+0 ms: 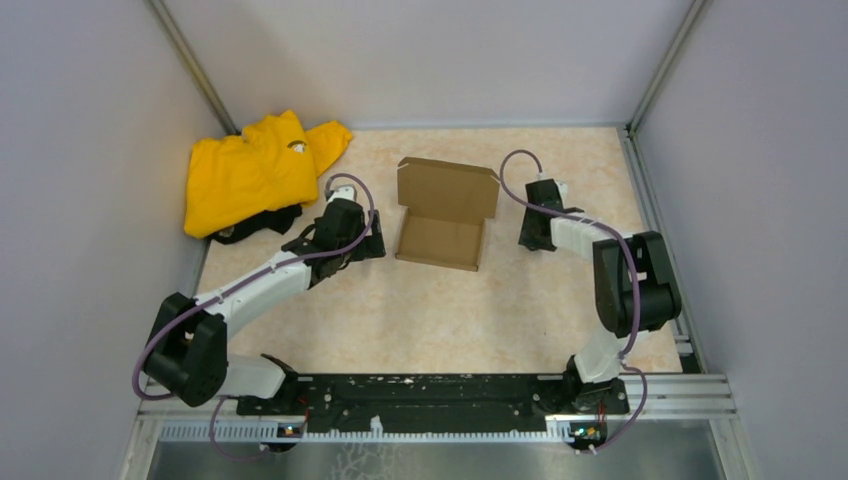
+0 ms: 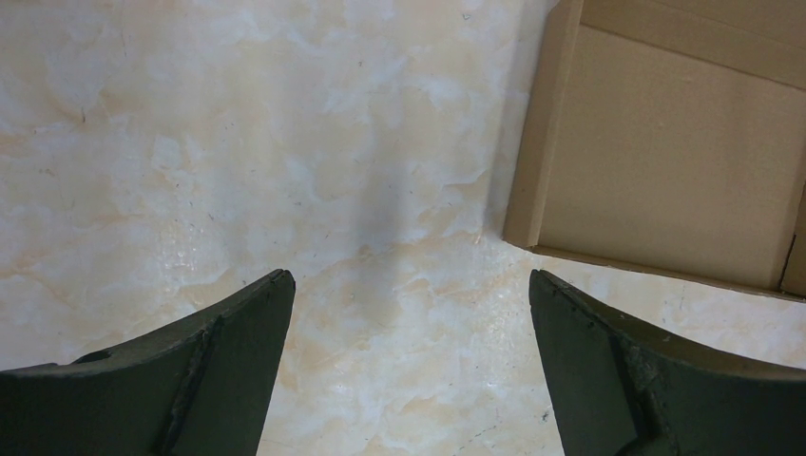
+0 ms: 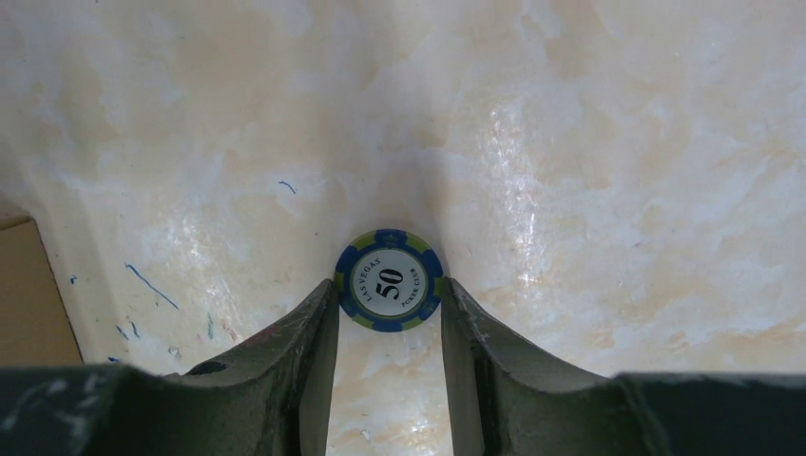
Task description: Fold the paper box
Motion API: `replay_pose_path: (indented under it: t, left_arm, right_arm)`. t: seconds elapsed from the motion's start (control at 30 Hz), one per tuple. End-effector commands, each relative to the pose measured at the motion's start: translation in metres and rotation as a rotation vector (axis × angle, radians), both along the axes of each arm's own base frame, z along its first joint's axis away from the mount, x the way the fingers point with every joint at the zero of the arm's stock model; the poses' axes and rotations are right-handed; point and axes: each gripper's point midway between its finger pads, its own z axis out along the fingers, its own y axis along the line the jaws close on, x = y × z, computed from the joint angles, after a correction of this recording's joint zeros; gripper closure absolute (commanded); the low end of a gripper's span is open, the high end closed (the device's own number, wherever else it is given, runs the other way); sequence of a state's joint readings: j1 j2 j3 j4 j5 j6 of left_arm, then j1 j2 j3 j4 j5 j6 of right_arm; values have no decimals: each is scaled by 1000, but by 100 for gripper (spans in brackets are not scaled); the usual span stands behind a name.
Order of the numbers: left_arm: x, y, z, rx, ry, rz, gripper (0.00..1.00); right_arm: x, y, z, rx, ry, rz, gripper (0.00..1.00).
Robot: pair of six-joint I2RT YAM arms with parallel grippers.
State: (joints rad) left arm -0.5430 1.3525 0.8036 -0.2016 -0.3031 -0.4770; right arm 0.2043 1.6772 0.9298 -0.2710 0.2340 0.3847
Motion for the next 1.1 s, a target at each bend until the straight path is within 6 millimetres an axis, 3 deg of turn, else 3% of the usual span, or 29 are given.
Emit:
replay_pose_path:
  t: [0.0, 0.53, 1.07]
  left_arm:
    - [6, 0, 3, 0, -13, 8, 1]
    - [12, 3, -3, 10, -3, 9, 1]
    - [15, 2, -7, 9, 4, 6, 1]
  right_arm:
    - [11, 0, -5, 6, 7, 8, 62]
    - [30, 3, -6, -8, 15, 28, 64]
    - [32, 7, -2, 5, 3, 47, 68]
